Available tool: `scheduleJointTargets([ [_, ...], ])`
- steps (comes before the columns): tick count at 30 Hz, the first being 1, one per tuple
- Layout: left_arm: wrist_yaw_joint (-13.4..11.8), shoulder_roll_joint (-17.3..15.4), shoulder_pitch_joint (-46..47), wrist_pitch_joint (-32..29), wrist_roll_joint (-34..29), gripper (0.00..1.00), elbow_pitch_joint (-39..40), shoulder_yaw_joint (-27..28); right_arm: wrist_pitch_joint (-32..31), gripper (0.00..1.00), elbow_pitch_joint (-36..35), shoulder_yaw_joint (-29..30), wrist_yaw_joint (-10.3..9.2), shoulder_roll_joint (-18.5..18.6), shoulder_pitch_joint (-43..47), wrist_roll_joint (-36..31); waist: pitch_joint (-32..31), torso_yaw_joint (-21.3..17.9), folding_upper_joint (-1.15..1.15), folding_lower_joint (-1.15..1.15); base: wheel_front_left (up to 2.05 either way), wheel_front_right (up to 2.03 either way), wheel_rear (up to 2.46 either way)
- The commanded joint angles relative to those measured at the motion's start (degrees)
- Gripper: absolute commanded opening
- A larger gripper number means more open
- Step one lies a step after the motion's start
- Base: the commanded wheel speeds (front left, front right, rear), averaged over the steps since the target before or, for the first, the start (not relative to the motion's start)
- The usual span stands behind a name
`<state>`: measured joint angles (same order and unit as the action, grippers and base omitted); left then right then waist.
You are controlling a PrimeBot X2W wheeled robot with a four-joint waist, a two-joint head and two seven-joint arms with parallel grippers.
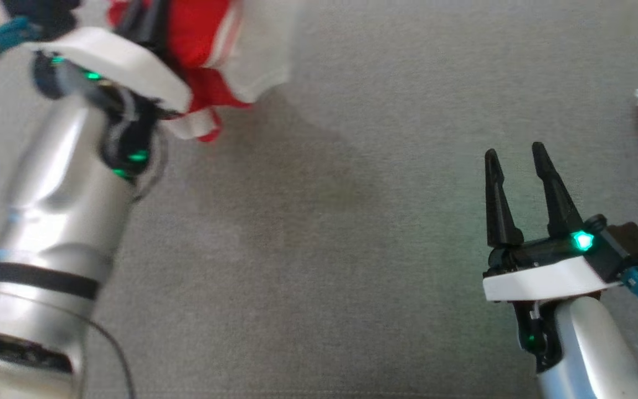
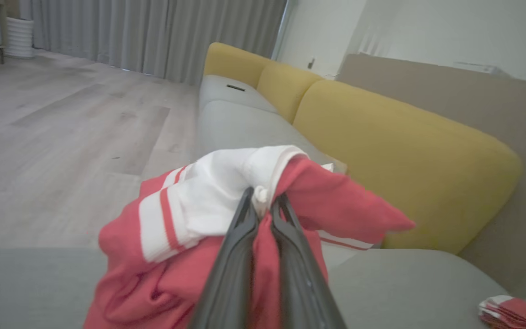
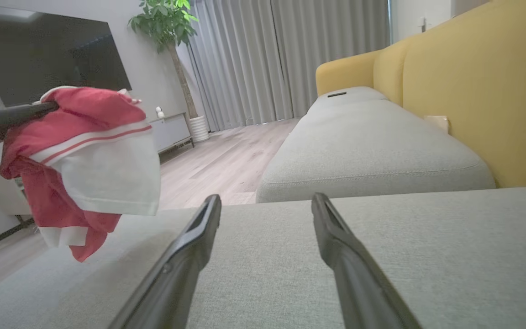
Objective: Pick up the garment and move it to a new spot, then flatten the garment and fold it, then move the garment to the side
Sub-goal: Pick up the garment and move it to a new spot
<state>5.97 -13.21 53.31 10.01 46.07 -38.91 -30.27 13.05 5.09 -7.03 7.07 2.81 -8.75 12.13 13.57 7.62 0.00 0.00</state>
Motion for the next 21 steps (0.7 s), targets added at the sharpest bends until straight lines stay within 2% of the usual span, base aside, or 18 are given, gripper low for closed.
scheduleJointTargets([
  [1,-0.50,-0.96,1.93,0.36,0.27,0.00,2.99,1.46,0.65,1.00,-1.45,-1.59,0.42,0.07,-0.71,0.37,-1.48,-1.59,0.00,0.00,0.00,0.00,0.00],
  [7,-5.97,6.00,-1.25,1.41,0.27,0.00,11.17,-0.25,1.40,1.00,-0.44,-2.89,0.42,0.07,-0.58,1.93,-2.99,-4.15,0.00,0.00,0.00,0.00,0.00],
  [11,-9.33,8.95,-3.83,1.89,0.55,0.00,15.11,-2.46,1.69,1.00,-0.09,-3.17,0.42,0.07,-0.78,2.87,-3.13,-6.37,0.00,0.00,0.00,0.00,0.00],
  [21,-16.26,10.31,-5.80,4.40,5.90,0.00,18.64,-8.32,1.93,1.00,0.07,-5.16,0.42,0.07,-2.19,4.54,-0.45,-12.22,0.00,0.00,0.00,0.00,0.00],
])
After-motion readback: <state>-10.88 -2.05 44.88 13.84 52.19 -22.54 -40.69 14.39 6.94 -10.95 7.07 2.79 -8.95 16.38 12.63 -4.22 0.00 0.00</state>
